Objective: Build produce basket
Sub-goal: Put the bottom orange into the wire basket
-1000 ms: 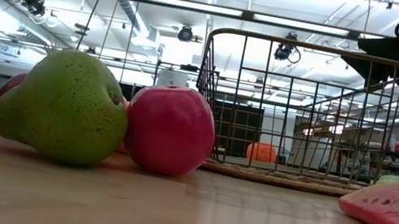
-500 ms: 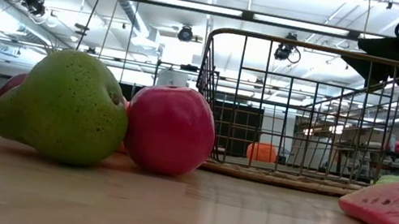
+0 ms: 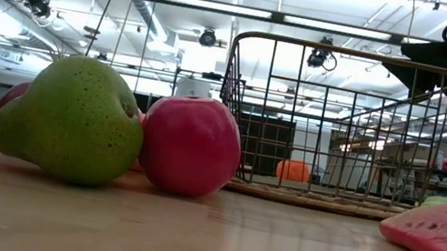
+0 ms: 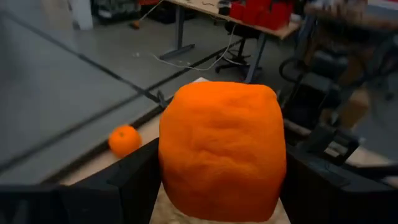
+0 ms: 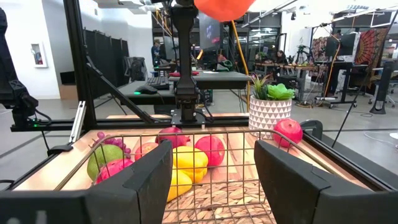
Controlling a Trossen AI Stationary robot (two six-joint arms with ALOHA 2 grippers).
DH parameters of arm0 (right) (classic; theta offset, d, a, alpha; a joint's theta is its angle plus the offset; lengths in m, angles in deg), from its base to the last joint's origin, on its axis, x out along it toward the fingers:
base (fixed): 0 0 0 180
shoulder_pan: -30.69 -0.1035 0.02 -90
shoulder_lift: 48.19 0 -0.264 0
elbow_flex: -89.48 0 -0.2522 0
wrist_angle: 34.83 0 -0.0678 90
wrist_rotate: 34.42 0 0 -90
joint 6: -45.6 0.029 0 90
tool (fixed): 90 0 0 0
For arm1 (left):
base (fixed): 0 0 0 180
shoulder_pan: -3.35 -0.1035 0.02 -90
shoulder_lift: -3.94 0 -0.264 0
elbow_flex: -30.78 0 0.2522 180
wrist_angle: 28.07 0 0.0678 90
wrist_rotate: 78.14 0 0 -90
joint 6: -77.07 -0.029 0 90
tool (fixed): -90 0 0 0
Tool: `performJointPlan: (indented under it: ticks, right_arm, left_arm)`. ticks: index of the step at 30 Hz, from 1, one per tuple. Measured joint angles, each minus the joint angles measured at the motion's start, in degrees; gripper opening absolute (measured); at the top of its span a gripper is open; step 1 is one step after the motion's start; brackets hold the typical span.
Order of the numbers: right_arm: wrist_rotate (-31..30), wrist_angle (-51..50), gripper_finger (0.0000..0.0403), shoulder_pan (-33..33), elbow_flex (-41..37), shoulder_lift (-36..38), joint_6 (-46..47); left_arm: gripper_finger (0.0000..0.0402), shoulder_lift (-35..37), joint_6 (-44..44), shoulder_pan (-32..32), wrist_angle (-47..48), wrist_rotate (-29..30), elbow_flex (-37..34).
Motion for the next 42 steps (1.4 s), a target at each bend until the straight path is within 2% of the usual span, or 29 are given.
performJointPlan:
  ticks: [4, 17, 19, 23, 25, 29, 33, 42]
  right_arm:
    - [0.0, 0.0, 0.0231, 0.0, 0.0, 0.0, 0.0]
    - [0.0, 0.0, 0.0231, 0.0, 0.0, 0.0, 0.0]
    - [0.0, 0.0, 0.0231, 0.0, 0.0, 0.0, 0.0]
    - [0.0, 0.0, 0.0231, 0.0, 0.0, 0.0, 0.0]
    - [0.0, 0.0, 0.0231, 0.0, 0.0, 0.0, 0.0]
    - [0.0, 0.0, 0.0231, 0.0, 0.0, 0.0, 0.0]
    - [0.0, 0.0, 0.0231, 0.0, 0.0, 0.0, 0.0]
    - [0.0, 0.0, 0.0231, 0.0, 0.0, 0.0, 0.0]
  left_arm:
    - [0.0279, 0.0, -4.2, 0.0, 0.0, 0.0, 0.0]
    - [0.0279, 0.0, -2.7, -0.1, -1.8, -0.4, 0.0]
    - [0.0279, 0.1, -3.1, 0.1, 0.4, -4.6, 0.0]
    - [0.0279, 0.1, -16.6, 1.1, 4.6, -21.4, 0.0]
    - [0.0279, 0.1, -21.3, 2.1, 6.1, -26.3, -0.6]
    - [0.0279, 0.0, -31.2, 4.9, 10.0, -27.2, -1.7]
    - [0.0279, 0.0, -34.2, 6.4, 11.2, -27.5, -1.7]
    - [0.0279, 0.0, -36.3, 6.2, 13.0, -40.4, -1.7]
